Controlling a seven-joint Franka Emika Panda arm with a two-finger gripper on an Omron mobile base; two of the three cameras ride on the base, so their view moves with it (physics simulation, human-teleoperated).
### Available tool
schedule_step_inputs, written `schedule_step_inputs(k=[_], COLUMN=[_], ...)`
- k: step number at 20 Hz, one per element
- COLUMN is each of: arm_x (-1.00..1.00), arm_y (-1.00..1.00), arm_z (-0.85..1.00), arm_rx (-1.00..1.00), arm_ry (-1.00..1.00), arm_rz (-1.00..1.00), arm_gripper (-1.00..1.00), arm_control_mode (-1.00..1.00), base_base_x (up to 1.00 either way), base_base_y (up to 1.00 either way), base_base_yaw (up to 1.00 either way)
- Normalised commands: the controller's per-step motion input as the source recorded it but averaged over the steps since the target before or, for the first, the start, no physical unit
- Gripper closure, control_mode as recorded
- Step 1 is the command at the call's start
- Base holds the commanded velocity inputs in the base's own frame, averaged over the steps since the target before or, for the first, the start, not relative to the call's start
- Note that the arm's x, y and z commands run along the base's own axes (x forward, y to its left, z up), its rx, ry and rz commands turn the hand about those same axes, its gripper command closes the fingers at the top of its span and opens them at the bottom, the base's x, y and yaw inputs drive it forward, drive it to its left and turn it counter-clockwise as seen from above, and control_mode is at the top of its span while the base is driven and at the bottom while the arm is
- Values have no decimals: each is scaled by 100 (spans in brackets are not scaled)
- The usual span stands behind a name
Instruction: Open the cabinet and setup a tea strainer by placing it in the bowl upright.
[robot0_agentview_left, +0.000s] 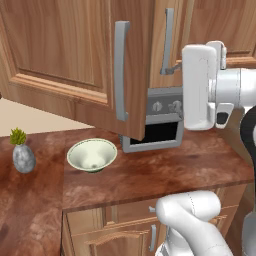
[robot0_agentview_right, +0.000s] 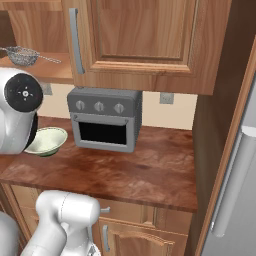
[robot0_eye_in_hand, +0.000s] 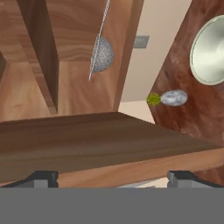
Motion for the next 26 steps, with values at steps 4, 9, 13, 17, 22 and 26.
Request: schedule_step_inputs(k=[4, 9, 13, 17, 22, 26], arm_x=[0, 0, 5, 20, 24, 8], arm_y=[10, 0, 5, 19, 5, 21], arm_z=[0, 0, 0, 0, 0, 0], arm_rx=[-4, -2, -1, 0, 0, 0], arm_ry=[0, 0, 1, 9, 14, 6], arm_rz=[1, 0, 2, 12, 17, 14], arm_gripper=[-100, -100, -100, -100, -100, -100], arm_control_mode=[-100, -100, -100, -100, -100, -100], base_base_x=[0, 0, 0, 0, 0, 0], base_base_y=[0, 0, 0, 0, 0, 0], base_base_yaw=[0, 0, 0, 0, 0, 0])
